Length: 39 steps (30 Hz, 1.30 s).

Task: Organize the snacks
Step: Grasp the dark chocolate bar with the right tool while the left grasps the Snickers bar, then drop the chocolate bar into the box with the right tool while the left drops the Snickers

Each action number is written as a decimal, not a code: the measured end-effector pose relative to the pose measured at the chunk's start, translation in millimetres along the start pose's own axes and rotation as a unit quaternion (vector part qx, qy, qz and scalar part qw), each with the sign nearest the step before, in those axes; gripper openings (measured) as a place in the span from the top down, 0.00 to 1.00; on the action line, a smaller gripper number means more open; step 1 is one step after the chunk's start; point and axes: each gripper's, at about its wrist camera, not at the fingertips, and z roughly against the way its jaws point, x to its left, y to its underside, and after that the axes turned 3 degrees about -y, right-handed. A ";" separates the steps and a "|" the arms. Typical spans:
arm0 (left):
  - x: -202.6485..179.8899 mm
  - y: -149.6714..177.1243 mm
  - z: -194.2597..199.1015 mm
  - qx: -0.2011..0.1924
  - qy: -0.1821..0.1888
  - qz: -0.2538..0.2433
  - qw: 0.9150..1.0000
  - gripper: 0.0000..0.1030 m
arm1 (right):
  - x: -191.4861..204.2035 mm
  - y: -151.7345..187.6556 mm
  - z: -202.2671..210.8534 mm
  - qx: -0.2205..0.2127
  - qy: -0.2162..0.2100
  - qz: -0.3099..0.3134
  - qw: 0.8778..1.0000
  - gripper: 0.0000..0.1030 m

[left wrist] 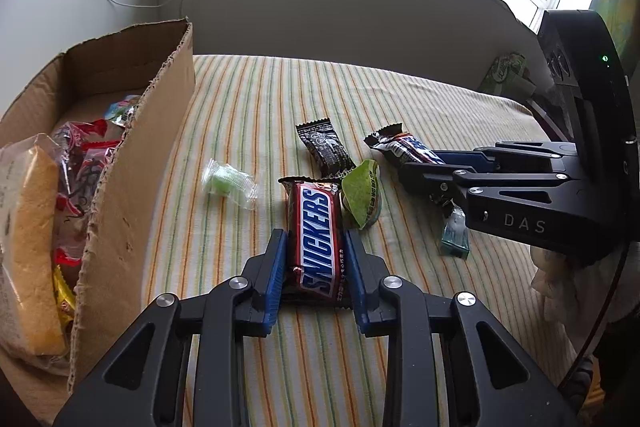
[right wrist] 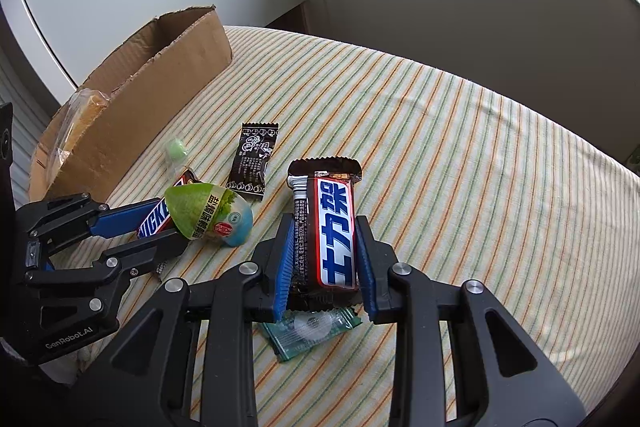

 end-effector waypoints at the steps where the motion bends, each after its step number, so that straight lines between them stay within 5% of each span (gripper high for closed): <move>1: 1.0 0.5 1.1 -0.001 0.001 0.004 1.000 0.73 | -0.2 1.1 1.4 -0.002 0.000 -0.003 1.000 0.72; 21: 26.1 -0.5 67.3 -0.069 0.040 0.030 0.996 0.74 | 32.6 2.6 62.8 -0.055 0.002 -0.008 0.998 0.72; 39: 111.0 -14.4 106.1 -0.108 -0.005 0.056 0.993 0.74 | 114.0 -46.9 48.7 -0.063 -0.023 0.015 0.998 0.72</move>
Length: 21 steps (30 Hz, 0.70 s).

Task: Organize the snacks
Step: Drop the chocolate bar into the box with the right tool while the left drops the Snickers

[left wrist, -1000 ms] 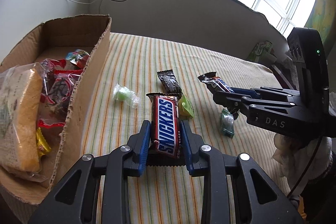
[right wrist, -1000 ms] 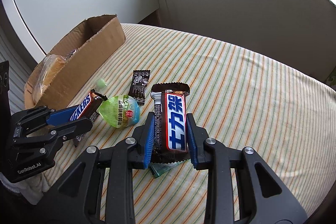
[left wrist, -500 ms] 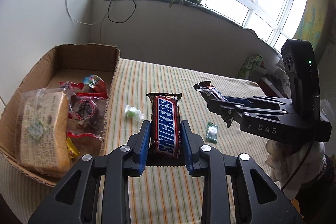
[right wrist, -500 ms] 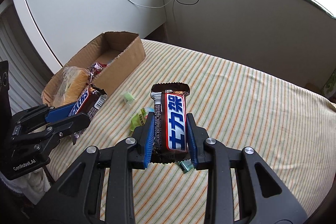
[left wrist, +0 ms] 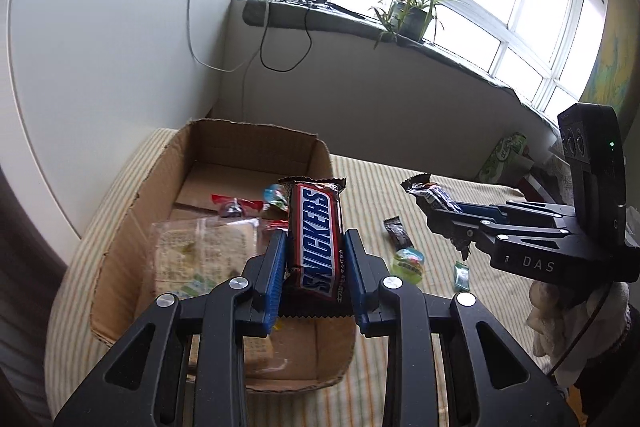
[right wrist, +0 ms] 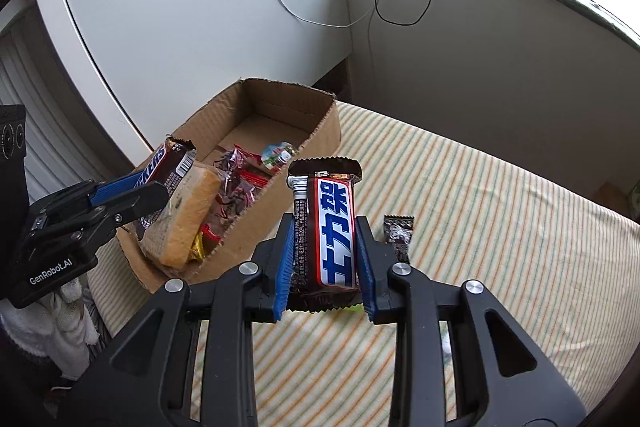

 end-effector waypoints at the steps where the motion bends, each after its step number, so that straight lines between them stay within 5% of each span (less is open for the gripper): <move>1: 5.1 -1.6 -0.3 -0.001 -0.003 0.002 1.000 0.74 | 4.5 -2.5 -2.4 0.000 -0.002 0.001 1.000 0.72; 21: 61.7 -23.8 -21.3 0.006 -0.034 0.036 0.999 0.74 | 47.7 -40.4 -78.5 0.027 -0.030 -0.007 0.999 0.71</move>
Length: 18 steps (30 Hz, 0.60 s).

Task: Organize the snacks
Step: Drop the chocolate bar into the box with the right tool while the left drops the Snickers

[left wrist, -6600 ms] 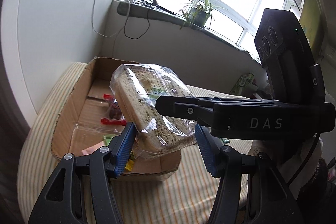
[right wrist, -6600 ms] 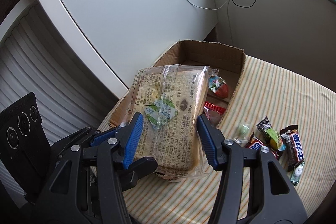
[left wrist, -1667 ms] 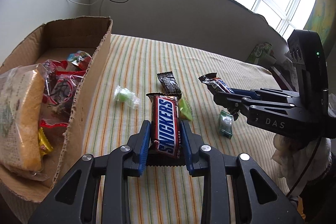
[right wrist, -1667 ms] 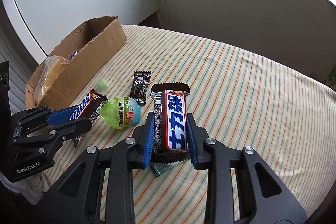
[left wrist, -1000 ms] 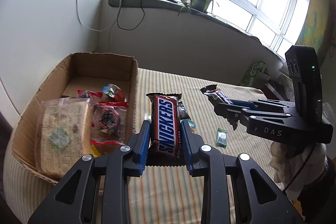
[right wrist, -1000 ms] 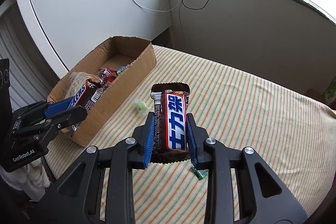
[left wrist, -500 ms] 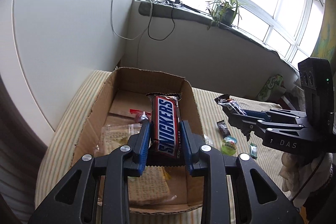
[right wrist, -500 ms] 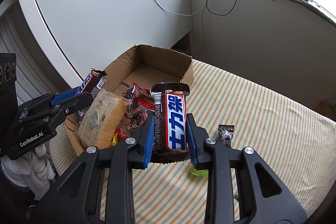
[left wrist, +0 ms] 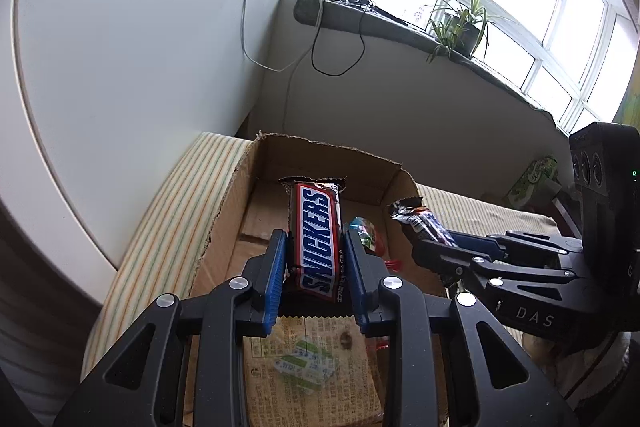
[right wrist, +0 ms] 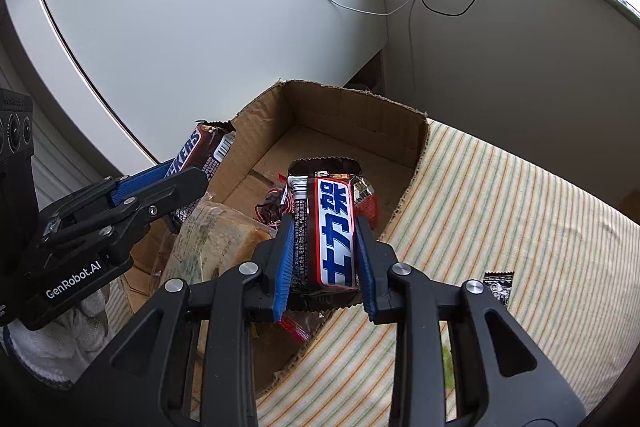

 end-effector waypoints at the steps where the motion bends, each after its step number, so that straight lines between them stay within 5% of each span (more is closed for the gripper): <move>1: 0.2 -1.4 -1.2 0.000 -0.001 0.001 1.000 0.74 | 1.2 -0.4 -2.5 0.001 -0.001 0.001 1.000 0.71; 10: 1.4 -7.0 -6.1 0.001 -0.001 0.009 1.000 0.70 | 8.2 -2.5 -5.2 0.001 -0.006 0.014 1.000 0.70; 14: 1.6 -8.6 -1.4 -0.006 -0.002 0.015 1.000 0.63 | 8.2 -1.7 3.4 -0.009 -0.001 0.015 1.000 0.53; 18: -1.9 -8.3 5.6 -0.011 -0.002 0.009 1.000 0.63 | 7.7 -0.8 13.8 -0.014 -0.002 0.015 1.000 0.53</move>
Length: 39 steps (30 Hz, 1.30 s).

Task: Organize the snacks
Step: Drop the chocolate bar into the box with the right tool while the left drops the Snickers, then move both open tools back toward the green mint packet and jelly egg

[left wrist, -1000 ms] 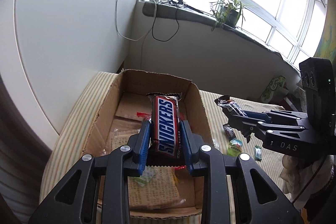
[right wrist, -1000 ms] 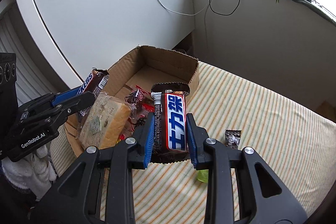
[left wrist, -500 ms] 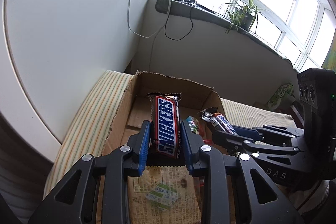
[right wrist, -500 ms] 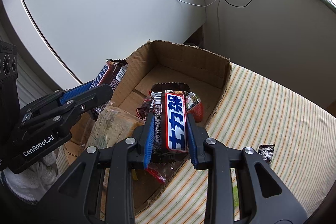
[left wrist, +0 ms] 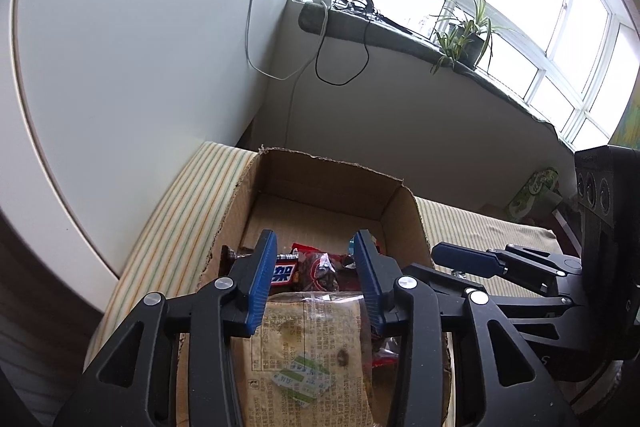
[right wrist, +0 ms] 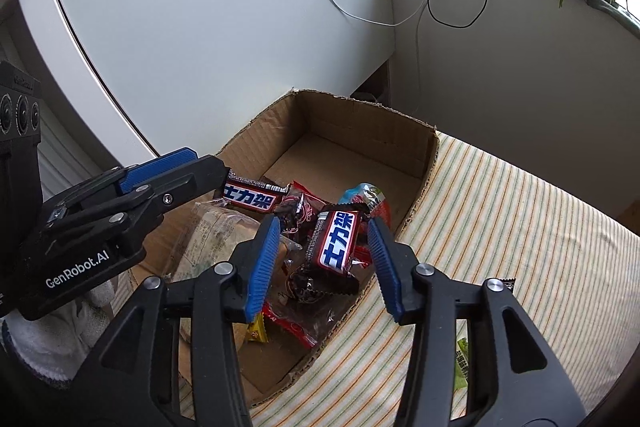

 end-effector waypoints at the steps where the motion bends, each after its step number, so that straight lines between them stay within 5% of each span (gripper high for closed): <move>1: -0.9 0.3 2.3 -0.002 0.000 -0.001 1.000 0.63 | 0.0 0.8 2.8 -0.001 0.001 0.000 1.000 0.53; 13: -25.4 13.4 30.4 -0.017 0.031 -0.001 0.999 0.63 | -12.1 26.1 57.2 -0.018 0.019 0.001 1.000 0.53; 24: -85.9 42.9 40.2 -0.004 0.095 -0.031 0.995 0.63 | -64.3 78.0 116.6 -0.037 0.068 -0.034 0.996 0.53; 34: -143.8 74.4 15.9 0.043 0.134 -0.066 0.988 0.63 | -117.4 134.0 110.5 0.000 0.095 -0.073 0.993 0.53; 36: -151.5 78.6 7.7 0.051 0.134 -0.071 0.987 0.62 | -124.3 142.6 104.5 0.013 0.088 -0.085 0.992 0.46; 39: -159.6 84.8 -7.4 0.064 0.132 -0.078 0.986 0.52 | -128.3 153.3 92.6 0.031 0.079 -0.088 0.992 0.44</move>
